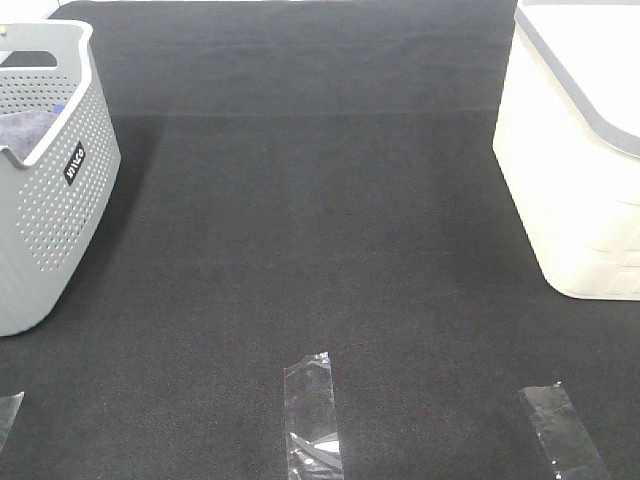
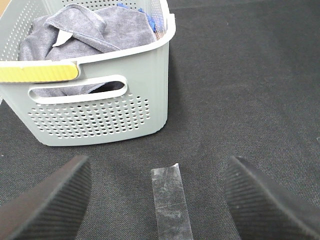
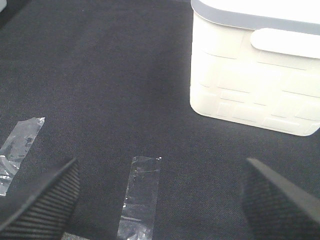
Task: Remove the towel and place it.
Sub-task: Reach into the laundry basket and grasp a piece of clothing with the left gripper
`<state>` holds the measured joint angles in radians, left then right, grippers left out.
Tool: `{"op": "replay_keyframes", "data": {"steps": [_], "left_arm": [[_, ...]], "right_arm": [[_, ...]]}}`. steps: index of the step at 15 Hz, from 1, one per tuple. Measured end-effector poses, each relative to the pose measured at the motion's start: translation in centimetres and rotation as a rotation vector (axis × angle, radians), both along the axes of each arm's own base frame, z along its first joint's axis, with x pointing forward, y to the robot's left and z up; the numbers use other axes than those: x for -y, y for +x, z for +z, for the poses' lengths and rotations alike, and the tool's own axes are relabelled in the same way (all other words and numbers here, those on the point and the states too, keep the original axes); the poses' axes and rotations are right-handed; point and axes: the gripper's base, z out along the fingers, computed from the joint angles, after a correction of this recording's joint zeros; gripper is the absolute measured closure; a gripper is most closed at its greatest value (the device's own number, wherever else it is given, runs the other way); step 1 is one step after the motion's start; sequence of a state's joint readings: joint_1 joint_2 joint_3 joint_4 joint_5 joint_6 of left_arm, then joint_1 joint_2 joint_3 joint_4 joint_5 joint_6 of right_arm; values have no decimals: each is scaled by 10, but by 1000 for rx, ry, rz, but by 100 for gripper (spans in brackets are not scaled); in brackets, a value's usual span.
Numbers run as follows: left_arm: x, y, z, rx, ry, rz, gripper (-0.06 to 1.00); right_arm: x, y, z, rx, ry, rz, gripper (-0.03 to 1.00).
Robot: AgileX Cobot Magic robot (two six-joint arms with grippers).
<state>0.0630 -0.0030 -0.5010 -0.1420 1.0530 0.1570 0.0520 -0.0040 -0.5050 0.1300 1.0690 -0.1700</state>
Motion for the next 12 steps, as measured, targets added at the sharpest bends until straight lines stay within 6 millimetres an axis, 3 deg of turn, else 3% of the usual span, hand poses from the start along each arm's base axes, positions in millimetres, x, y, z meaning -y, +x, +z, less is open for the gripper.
{"op": "replay_keyframes", "data": {"steps": [12], "left_arm": [[0, 0, 0, 0, 0, 0, 24]], "right_arm": [[0, 0, 0, 0, 0, 0, 16]]}}
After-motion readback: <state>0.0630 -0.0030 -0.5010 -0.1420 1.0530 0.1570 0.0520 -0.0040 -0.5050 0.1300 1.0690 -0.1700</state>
